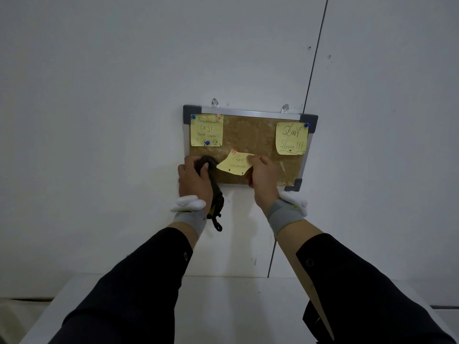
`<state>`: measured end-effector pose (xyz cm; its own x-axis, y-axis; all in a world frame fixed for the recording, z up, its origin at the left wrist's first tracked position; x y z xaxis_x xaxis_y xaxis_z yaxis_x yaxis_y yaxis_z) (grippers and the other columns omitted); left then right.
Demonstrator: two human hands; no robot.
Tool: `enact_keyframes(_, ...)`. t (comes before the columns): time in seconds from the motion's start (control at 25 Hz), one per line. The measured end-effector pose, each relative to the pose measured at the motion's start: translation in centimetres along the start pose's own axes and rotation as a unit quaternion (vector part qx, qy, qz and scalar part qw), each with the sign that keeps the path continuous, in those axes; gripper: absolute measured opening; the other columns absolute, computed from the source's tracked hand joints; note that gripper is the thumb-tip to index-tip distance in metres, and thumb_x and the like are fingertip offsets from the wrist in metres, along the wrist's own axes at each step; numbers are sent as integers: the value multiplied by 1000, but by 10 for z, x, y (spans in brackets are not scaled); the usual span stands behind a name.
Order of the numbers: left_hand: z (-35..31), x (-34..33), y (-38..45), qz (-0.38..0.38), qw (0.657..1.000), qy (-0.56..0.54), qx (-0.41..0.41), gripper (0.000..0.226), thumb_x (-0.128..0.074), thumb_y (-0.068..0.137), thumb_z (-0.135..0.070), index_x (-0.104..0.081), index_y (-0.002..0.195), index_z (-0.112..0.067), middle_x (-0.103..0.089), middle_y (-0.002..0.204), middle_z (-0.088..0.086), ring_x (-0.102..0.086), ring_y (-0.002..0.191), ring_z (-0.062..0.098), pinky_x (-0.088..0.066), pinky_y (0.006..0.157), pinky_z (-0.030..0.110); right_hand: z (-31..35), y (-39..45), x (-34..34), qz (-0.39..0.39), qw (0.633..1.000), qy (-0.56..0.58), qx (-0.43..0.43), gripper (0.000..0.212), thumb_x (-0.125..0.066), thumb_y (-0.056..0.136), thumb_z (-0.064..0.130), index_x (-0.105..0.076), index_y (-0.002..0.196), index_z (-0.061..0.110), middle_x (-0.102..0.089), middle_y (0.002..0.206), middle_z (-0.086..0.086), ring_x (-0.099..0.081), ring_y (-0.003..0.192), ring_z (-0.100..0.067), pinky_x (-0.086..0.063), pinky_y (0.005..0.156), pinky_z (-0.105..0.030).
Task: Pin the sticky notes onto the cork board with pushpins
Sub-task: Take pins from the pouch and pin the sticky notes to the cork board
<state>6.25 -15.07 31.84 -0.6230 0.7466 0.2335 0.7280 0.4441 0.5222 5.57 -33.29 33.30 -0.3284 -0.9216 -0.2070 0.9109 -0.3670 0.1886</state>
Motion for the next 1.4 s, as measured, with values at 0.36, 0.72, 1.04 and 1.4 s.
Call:
enact_keyframes(0.36,-3,-15,-15,61,995,78,-23,18,-49,93,-21,-53,110,-14,-45,113,16,-56,96,37,-45,70,37,-10,4,0,42,999,-2,-16,13,-49,92,14,-50,81,8,-55,63,-9,-38,35,-14,-25,37,-20)
enact_keyframes(0.72,7,-16,-20,69,997,43,5,13,-52,91,-20,-54,103,-14,-46,103,9,-57,89,35,-42,74,34,-4,3,-1,57,998,-15,-21,12,-48,93,15,-51,83,8,-57,68,-8,-40,35,-14,-26,36,-20)
enact_keyframes(1.04,-12,-32,-6,41,998,-24,-28,19,-50,94,-24,-53,100,-6,-57,105,17,-54,97,30,-36,81,27,3,7,-7,69,997,-30,-12,13,-50,91,18,-56,87,8,-55,79,-16,-39,38,-16,-28,38,-21)
enact_keyframes(1.4,-4,-42,-17,77,996,32,-34,16,-46,93,-13,-53,98,-1,-55,106,21,-52,98,35,-33,74,29,-16,9,-1,80,996,-20,-35,13,-45,94,14,-47,83,8,-55,66,-9,-39,38,-14,-27,38,-20)
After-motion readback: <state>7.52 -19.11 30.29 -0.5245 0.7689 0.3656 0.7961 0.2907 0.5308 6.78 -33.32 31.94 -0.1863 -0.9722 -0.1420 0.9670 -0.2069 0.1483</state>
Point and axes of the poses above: each hand's wrist, its own y-axis towards the middle knuckle, its own x-axis out of the back of the hand, z = x × y, the point moved 6 cm from there along y, towards the middle knuckle
